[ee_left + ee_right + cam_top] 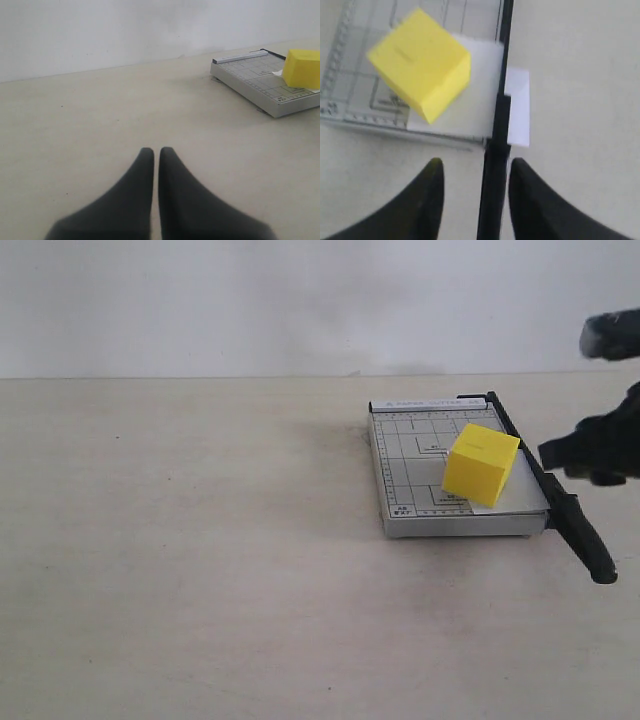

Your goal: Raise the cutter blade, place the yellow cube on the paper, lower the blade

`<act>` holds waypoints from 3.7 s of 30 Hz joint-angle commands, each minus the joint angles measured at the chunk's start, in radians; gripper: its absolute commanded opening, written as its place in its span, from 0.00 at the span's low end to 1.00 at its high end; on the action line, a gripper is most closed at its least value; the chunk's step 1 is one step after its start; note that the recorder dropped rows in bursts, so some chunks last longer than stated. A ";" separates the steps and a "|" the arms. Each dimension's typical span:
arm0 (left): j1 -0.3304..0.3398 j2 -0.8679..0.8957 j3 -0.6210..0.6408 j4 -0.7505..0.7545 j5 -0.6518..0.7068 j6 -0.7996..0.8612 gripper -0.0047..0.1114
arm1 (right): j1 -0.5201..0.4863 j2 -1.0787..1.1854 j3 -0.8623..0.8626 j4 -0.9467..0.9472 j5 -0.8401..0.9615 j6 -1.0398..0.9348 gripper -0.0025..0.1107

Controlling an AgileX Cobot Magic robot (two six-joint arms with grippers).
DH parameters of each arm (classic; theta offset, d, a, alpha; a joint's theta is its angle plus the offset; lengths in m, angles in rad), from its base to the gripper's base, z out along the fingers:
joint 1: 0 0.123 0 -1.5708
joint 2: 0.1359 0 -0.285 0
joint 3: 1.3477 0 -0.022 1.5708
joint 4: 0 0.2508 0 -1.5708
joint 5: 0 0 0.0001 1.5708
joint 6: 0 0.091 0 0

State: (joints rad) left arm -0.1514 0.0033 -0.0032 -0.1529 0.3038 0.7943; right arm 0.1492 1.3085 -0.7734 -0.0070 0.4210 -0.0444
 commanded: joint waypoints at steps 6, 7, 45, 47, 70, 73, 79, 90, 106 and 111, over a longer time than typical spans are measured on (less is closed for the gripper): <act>-0.009 -0.003 0.003 0.000 -0.013 -0.001 0.08 | 0.002 -0.546 0.262 0.262 -0.280 -0.224 0.02; -0.009 -0.003 0.003 0.000 -0.013 -0.001 0.08 | 0.002 -0.606 0.292 0.262 -0.293 -0.224 0.02; -0.009 -0.003 0.003 0.000 -0.013 -0.001 0.08 | 0.000 -0.997 0.421 0.285 -0.048 -0.059 0.02; -0.009 -0.003 0.003 0.000 -0.013 -0.001 0.08 | 0.000 -1.018 0.500 0.263 -0.107 -0.059 0.02; -0.009 -0.003 0.003 0.000 -0.013 -0.001 0.08 | 0.000 -1.211 0.773 0.102 -0.343 0.031 0.02; -0.009 -0.003 0.003 0.000 -0.013 -0.001 0.08 | 0.000 -1.211 0.773 0.102 -0.343 0.031 0.02; -0.009 -0.003 0.003 0.000 -0.013 -0.001 0.08 | 0.000 -1.211 0.773 0.101 -0.343 0.031 0.02; -0.009 -0.003 0.003 0.000 -0.013 -0.001 0.08 | 0.000 -1.211 0.773 0.101 -0.341 0.031 0.02; -0.009 -0.003 0.003 0.000 -0.013 -0.001 0.08 | 0.000 -1.211 0.773 0.101 -0.350 0.031 0.02; -0.009 -0.003 0.003 0.000 -0.013 -0.001 0.08 | 0.000 -1.211 0.773 0.101 -0.350 0.031 0.02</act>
State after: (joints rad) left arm -0.1514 0.0033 -0.0032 -0.1529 0.3038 0.7943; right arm 0.1492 0.1032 -0.0048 0.1027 0.0839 -0.0137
